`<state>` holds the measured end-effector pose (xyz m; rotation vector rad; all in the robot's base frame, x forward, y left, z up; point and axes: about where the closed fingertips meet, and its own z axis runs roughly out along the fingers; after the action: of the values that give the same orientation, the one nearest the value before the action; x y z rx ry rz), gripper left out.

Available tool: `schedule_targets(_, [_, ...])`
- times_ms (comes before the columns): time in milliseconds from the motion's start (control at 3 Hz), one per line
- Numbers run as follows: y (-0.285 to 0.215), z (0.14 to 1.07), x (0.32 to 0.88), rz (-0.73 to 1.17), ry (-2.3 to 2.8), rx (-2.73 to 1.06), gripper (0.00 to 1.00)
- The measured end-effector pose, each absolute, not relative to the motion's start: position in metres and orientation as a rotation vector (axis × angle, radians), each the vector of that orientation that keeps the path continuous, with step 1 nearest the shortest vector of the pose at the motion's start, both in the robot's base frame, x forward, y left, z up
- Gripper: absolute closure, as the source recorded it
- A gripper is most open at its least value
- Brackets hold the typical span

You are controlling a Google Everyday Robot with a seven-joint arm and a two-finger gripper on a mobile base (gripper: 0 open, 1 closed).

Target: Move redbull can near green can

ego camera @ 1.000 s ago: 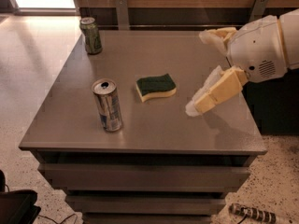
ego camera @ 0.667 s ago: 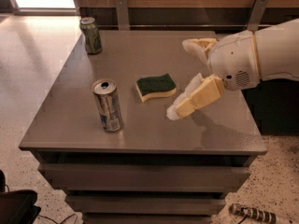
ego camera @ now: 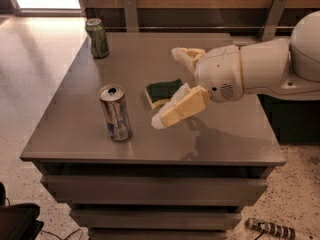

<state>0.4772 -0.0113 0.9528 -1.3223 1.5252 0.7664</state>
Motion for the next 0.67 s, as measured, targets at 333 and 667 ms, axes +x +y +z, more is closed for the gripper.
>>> schedule_targets(333, [-0.009,0.952,0.477,0.769,1.524,-1.326,0.00])
schedule_targets(667, [0.008,0.937,0.481,0.794,1.513,-1.322,0.00])
